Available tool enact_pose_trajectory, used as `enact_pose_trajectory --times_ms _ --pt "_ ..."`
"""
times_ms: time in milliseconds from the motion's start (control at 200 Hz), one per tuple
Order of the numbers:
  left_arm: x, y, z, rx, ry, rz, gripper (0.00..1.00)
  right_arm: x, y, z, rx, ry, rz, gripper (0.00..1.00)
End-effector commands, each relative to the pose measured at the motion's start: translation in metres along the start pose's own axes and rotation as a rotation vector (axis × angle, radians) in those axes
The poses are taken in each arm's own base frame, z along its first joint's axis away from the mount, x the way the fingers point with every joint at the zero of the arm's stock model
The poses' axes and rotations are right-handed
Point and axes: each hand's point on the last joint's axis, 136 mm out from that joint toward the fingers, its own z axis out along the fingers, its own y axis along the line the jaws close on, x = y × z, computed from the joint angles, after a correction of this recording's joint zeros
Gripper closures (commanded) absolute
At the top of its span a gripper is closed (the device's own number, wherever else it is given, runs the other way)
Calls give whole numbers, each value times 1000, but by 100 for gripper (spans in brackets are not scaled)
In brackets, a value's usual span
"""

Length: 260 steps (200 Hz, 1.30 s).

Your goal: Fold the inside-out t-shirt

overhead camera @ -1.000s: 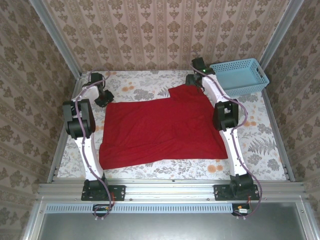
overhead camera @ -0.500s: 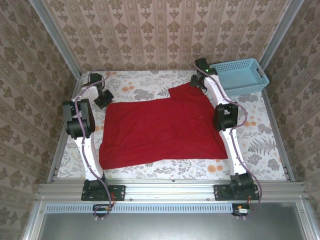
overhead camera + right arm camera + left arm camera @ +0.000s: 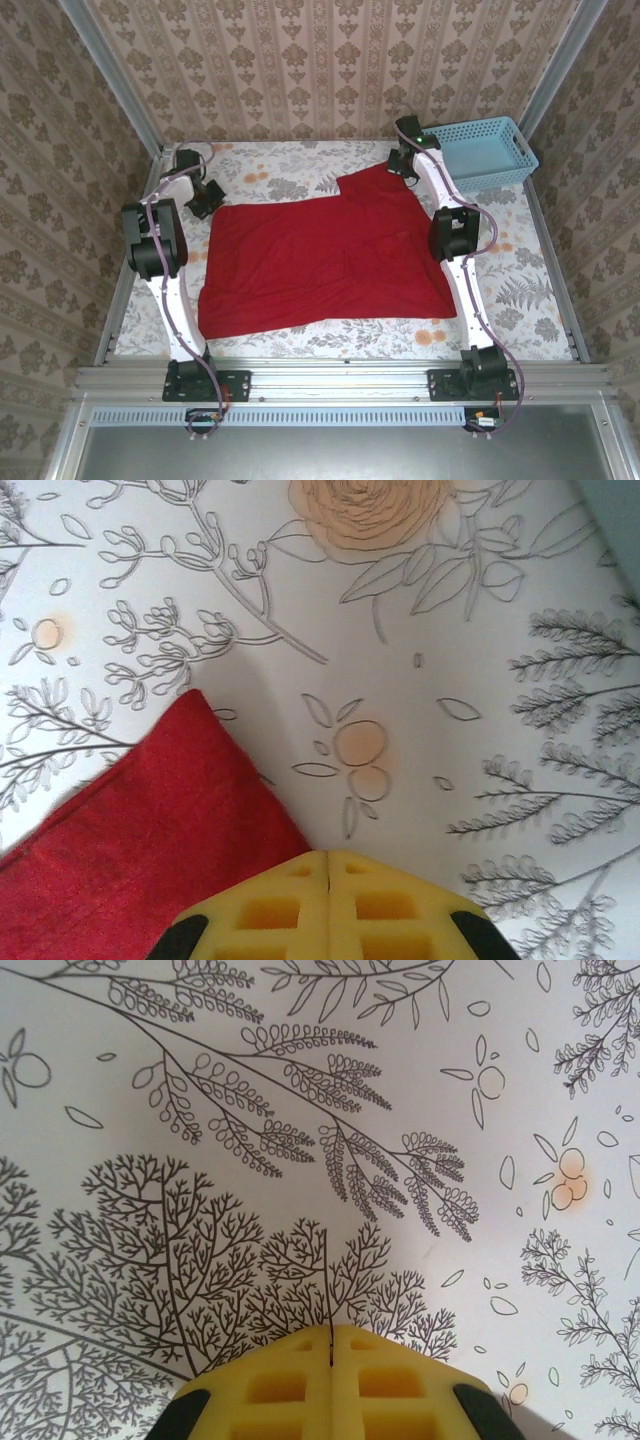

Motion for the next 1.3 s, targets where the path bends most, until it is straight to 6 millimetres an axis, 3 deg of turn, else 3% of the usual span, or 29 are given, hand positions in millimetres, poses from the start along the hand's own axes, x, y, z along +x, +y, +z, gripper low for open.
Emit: enact_pose_trajectory --times_ms 0,145,315,600,835,1120,1295 --pt "1 0 -11 26 3 -22 100 -16 30 -36 -99 -44 -33 100" --pt "-1 -4 -20 42 -12 -12 100 -32 36 -60 -128 -92 -32 100" --pt "-4 -10 -33 65 -28 -3 100 -46 28 -85 -104 -146 -27 100" --pt "-3 -13 -54 92 -60 -2 100 -44 18 -115 -90 -198 -29 100" --pt "1 -6 -66 93 -78 -8 100 -30 0 -122 -80 -208 -8 100" --pt "17 5 -91 109 -121 -23 100 -16 -17 -171 -105 -320 39 100" --pt "32 17 -110 99 -164 -34 100 11 -34 -189 -93 -329 76 100"
